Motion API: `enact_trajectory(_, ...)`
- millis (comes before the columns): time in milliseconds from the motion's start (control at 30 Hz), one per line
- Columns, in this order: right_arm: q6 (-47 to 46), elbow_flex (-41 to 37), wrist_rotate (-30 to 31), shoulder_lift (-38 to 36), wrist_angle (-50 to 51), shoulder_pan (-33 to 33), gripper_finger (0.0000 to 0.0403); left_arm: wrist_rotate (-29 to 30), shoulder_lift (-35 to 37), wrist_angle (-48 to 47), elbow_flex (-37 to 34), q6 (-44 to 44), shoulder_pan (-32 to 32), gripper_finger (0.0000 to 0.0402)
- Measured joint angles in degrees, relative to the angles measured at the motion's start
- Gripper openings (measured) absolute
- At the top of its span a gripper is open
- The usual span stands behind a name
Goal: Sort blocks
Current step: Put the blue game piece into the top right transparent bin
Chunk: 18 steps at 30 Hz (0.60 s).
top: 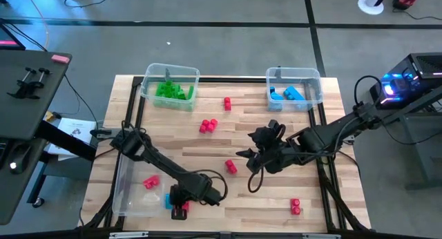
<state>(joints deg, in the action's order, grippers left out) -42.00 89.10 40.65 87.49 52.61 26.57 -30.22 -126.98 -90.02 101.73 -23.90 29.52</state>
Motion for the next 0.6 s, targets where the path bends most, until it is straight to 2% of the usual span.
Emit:
enact_trajectory(200,0.1,0.0,0.0,0.0,0.3,0.0,0.0238,-0.7,-3.0,0.0,-0.1,-0.8,0.1,0.0000)
enact_trajectory(433,0.9,0.0,0.0,0.0,0.5,0.0,0.0238,-1.0,-3.1,0.0,-0.1,-1.6,0.2,0.0000)
enact_trajectory(600,0.9,0.0,0.0,0.0,1.0,0.0,0.0238,-3.5,-3.1,0.0,-0.1,-1.2,-0.1,0.0000)
